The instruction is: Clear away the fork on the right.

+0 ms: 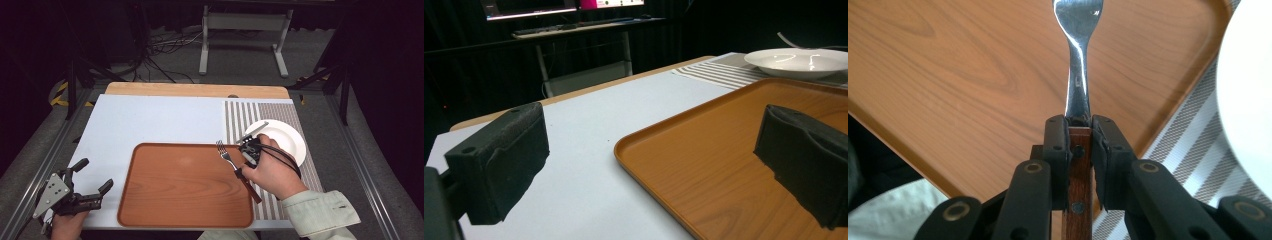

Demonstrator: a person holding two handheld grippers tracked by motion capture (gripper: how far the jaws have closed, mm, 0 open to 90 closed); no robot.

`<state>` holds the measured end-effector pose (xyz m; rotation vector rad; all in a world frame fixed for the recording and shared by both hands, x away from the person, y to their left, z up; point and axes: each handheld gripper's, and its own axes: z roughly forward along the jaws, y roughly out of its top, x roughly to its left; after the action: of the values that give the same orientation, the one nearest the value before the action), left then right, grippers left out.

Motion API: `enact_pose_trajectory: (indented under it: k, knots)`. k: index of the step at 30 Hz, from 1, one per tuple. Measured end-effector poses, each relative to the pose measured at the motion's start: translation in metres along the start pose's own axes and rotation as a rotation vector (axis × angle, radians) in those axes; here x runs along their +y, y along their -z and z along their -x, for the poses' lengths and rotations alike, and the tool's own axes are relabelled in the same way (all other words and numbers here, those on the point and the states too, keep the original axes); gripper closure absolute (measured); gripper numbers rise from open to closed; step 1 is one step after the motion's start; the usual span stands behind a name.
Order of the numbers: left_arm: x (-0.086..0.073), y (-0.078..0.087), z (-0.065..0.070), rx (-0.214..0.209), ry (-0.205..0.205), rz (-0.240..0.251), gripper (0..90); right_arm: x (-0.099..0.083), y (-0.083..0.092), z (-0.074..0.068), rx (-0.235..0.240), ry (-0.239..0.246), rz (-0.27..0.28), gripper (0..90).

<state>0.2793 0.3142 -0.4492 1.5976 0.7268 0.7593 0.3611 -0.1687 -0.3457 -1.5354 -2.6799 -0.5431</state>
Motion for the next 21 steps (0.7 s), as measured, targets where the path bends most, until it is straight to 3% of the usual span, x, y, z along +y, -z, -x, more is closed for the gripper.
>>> enact_pose_trajectory:
  k: [6, 21]
  knots:
    - [0.000, 0.000, 0.000, -0.001, 0.000, 0.001, 1.7, 0.004, -0.007, -0.004, -0.015, -0.044, -0.011, 78.3]
    - [0.000, 0.000, 0.000, -0.003, -0.001, 0.001, 1.7, 0.008, -0.033, -0.007, -0.022, -0.069, -0.031, 78.3]
